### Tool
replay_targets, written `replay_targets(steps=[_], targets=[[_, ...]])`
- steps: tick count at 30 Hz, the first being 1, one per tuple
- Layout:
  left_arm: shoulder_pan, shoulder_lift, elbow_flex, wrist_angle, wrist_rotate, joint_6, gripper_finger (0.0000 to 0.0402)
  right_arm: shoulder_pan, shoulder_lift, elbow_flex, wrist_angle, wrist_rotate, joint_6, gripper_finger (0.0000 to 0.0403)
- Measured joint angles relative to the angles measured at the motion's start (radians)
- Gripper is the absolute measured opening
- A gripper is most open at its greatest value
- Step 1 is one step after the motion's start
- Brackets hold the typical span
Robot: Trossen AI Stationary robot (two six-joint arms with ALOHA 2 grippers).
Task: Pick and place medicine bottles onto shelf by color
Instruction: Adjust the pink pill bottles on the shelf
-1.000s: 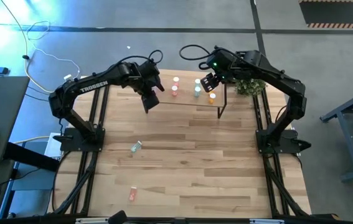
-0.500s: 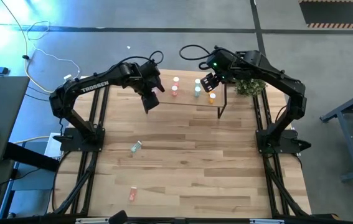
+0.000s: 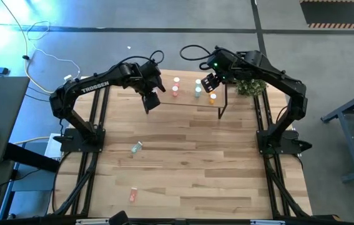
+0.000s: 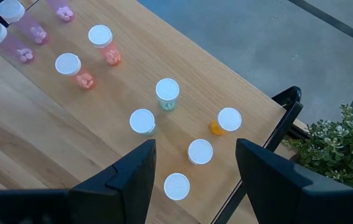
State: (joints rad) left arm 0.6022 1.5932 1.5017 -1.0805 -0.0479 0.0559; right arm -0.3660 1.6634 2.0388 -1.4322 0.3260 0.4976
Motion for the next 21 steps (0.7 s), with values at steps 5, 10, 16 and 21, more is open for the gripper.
replay_targets(steps=[5, 10, 16, 21], targets=[[0.0, -0.004, 0.001, 0.0, -0.023, 0.0, 0.0188, 0.0, 0.0, 0.0, 0.0, 0.0, 0.0, 0.0213], [0.0, -0.006, 0.053, -0.037, -0.046, 0.0, 0.0188, 0.0, 0.0, 0.0, 0.0, 0.0, 0.0, 0.0213], [0.0, -0.007, 0.145, -0.091, -0.046, 0.0, 0.0188, 0.0, 0.0, 0.0, 0.0, 0.0, 0.0, 0.0213], [0.0, -0.008, 0.199, -0.111, -0.043, -0.001, 0.0188, 0.0, 0.0, 0.0, 0.0, 0.0, 0.0, 0.0213]])
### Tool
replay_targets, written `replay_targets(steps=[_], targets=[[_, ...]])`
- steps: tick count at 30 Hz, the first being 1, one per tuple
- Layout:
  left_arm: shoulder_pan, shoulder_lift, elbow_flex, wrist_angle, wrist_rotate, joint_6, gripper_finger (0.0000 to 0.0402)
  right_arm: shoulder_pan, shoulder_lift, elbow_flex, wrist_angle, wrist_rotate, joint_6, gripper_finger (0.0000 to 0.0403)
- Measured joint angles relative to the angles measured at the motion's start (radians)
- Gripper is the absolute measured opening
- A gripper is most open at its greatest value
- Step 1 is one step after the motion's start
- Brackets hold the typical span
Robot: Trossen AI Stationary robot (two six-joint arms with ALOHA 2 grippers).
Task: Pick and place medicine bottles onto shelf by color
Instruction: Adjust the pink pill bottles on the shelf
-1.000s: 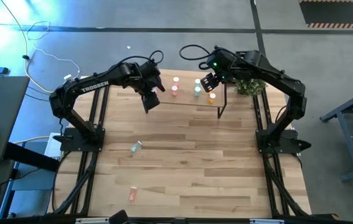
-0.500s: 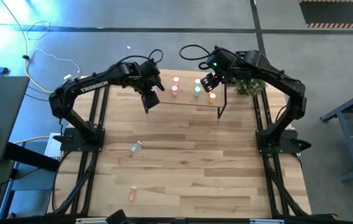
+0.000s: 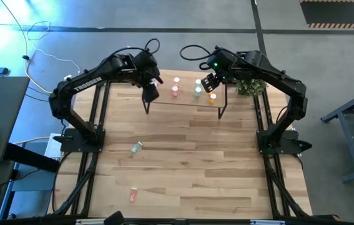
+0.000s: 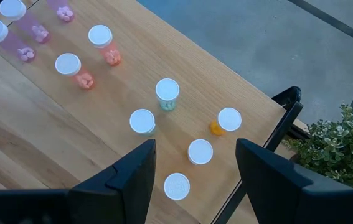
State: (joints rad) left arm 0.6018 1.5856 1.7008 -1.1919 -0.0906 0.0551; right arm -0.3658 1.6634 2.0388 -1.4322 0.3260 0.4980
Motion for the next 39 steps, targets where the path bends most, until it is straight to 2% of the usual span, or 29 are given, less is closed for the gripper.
replay_targets(steps=[5, 11, 18, 28, 33, 39], targets=[[-0.002, 0.0, 0.021, 0.0, 0.001, -0.023, 0.0188, 0.0, 0.0, 0.0, 0.0, 0.0, 0.0, 0.0213], [0.009, 0.0, 0.021, -0.003, -0.028, 0.019, 0.0188, 0.0, 0.0, 0.0, 0.0, 0.0, 0.0, 0.0213], [0.048, 0.0, 0.021, -0.036, -0.122, 0.216, 0.0188, 0.0, 0.0, 0.0, 0.0, 0.0, 0.0, 0.0213], [0.145, 0.0, 0.012, -0.082, 0.065, 0.427, 0.0188, 0.0, 0.0, 0.0, 0.0, 0.0, 0.0, 0.0213], [0.147, 0.001, -0.049, -0.077, 0.054, 0.5, 0.0188, 0.0, 0.0, 0.0, 0.0, 0.0, 0.0, 0.0213], [0.138, -0.001, -0.069, -0.006, 0.044, 0.435, 0.0188, 0.0, 0.0, 0.0, 0.0, 0.0, 0.0, 0.0213]])
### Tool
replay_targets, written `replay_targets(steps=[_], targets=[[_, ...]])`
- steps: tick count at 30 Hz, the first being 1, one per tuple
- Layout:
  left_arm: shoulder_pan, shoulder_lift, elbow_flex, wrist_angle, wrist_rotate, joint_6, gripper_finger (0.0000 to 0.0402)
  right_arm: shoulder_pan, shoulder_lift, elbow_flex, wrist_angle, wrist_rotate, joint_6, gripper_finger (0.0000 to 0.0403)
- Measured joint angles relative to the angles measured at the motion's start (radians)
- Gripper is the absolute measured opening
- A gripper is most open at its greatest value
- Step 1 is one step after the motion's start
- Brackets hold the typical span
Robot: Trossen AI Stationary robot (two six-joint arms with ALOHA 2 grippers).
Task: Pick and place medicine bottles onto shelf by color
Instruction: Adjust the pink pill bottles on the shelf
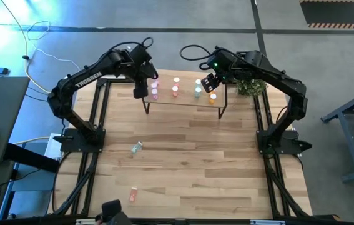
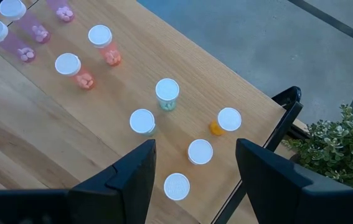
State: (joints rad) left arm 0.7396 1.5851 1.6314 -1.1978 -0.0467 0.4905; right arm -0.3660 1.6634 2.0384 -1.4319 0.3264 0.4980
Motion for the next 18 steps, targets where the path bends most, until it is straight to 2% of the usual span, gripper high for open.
replay_targets(steps=[6, 13, 18], targets=[[-0.032, -0.03, 0.0, 0.11, -0.025, -0.133, 0.0188, 0.0, 0.0, 0.0, 0.0, 0.011, 0.0, 0.0213], [-0.127, -0.024, 0.0, 0.128, -0.015, -0.172, 0.0188, 0.0, 0.0, 0.0, 0.0, 0.011, 0.0, 0.0213], [-0.172, -0.009, 0.0, 0.18, -0.09, -0.193, 0.0188, 0.0, 0.0, 0.0, 0.0, 0.01, 0.0, 0.0213]])
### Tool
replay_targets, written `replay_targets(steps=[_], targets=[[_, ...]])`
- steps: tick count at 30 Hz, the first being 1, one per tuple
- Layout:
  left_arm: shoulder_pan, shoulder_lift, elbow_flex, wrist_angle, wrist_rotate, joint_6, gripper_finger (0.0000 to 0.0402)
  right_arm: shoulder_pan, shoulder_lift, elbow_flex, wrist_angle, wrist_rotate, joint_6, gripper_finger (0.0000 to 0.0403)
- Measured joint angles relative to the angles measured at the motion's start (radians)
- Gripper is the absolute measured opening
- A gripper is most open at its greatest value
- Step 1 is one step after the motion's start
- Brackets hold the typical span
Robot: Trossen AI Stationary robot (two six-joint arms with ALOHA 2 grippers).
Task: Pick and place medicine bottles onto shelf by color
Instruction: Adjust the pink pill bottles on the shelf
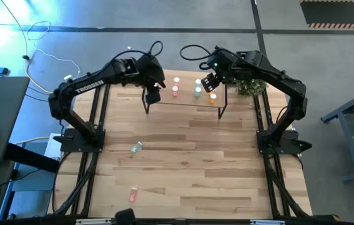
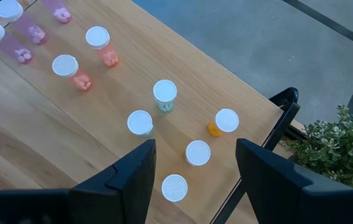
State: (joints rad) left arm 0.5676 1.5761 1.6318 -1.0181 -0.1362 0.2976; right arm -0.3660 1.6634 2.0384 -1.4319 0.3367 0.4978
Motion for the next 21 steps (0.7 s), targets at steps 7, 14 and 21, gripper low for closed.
replay_targets(steps=[7, 14, 21], targets=[[0.008, 0.03, 0.0, 0.022, -0.001, -0.034, 0.0188, 0.0, 0.0, 0.0, 0.0, -0.003, 0.0, 0.0213], [0.007, 0.079, 0.0, -0.015, -0.001, -0.042, 0.0188, 0.0, 0.0, 0.0, 0.0, -0.003, 0.0, 0.0213], [0.015, 0.098, 0.0, -0.025, -0.033, -0.052, 0.0188, 0.0, 0.0, 0.0, 0.0, -0.003, 0.022, 0.0213]])
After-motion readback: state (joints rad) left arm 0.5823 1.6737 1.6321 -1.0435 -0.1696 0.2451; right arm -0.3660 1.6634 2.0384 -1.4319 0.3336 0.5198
